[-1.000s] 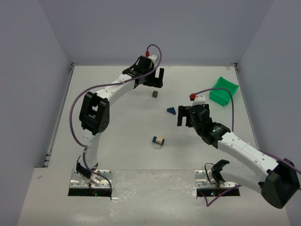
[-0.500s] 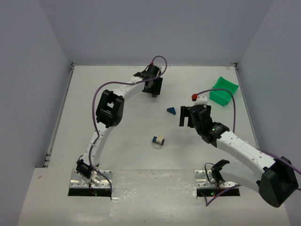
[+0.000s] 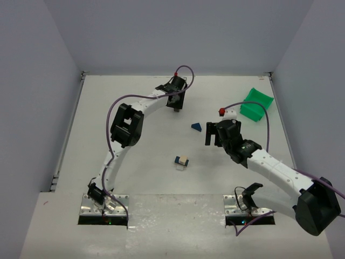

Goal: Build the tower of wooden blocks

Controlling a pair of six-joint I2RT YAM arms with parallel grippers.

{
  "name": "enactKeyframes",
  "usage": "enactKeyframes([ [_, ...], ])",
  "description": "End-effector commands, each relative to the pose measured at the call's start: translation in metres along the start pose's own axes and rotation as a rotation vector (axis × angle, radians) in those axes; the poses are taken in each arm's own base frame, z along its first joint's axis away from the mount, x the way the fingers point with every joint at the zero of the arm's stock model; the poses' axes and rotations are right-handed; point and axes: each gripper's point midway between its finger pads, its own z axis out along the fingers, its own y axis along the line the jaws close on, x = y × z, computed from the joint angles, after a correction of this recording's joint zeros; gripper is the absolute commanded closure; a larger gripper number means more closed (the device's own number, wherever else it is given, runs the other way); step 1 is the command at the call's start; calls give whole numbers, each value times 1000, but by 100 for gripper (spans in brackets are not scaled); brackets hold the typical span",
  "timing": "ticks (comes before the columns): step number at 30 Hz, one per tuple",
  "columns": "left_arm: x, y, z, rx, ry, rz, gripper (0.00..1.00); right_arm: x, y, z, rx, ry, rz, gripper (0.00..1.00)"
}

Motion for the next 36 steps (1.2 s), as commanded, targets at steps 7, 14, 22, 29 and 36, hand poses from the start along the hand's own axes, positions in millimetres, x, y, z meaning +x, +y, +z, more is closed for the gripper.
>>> enactKeyframes([
  [7, -24, -44, -124, 40, -185, 10, 100, -2, 1, -2, -12, -24, 46, 1],
  [14, 29, -66, -216, 120, -218, -23, 100, 5, -4, -6, -16, -31, 60, 1],
  [22, 99, -73, -271, 213, -169, -71, 100, 1, -3, -12, -30, -43, 64, 1],
  [29, 164, -88, -282, 123, -98, 81, 100, 3, -7, -15, -20, -46, 68, 1],
  [36, 171, -105, -275, 155, -55, 104, 100, 4, -11, -16, 2, -39, 70, 1],
])
